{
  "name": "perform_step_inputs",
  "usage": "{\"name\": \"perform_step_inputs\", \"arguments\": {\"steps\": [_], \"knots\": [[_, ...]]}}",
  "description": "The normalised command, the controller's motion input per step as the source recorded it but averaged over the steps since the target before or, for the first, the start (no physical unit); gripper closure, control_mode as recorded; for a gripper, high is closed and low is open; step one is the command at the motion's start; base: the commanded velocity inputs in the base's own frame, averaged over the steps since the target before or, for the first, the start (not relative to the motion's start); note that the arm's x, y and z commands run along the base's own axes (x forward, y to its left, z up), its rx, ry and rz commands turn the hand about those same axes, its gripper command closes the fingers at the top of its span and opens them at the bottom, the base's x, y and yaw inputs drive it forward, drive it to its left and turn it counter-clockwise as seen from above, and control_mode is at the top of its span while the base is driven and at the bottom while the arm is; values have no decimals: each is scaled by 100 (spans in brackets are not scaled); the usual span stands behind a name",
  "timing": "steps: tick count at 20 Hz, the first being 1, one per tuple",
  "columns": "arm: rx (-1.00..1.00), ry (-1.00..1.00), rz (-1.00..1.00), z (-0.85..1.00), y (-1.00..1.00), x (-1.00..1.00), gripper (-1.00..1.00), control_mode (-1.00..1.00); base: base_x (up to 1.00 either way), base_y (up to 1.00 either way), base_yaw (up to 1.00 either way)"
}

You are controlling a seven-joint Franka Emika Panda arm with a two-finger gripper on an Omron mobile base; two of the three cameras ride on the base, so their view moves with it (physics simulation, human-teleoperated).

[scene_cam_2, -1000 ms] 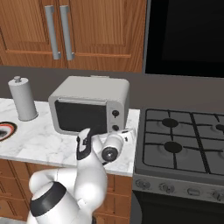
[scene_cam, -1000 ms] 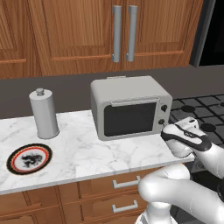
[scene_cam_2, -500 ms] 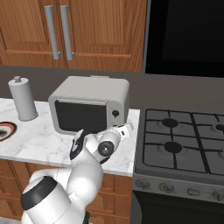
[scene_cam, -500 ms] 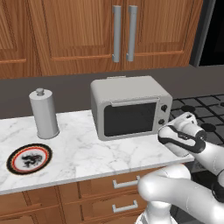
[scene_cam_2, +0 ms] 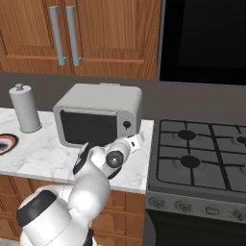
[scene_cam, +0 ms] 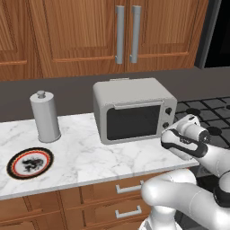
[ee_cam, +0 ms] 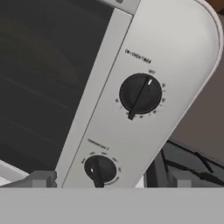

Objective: Pull the toaster oven rack outwards. Pick up the baguette from the plate and place it on the toaster oven rack. Close the toaster oven door fully and set the temperature to the lowest setting.

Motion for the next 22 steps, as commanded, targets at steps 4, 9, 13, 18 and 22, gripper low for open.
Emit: {"name": "perform_step_inputs", "arguments": {"steps": [4,9,13,18,22], "knots": [[0,0,0,-30,1,0,-100,-100,0,0,0],[-1,0,0,-16,1,5,-100,-100,0,0,0],[-7,0,0,-2,3,19,-100,-100,0,0,0],[-8,0,0,-5,8,28,-100,-100,0,0,0],[-9,0,0,-23,22,16,-100,-100,0,0,0]]}}
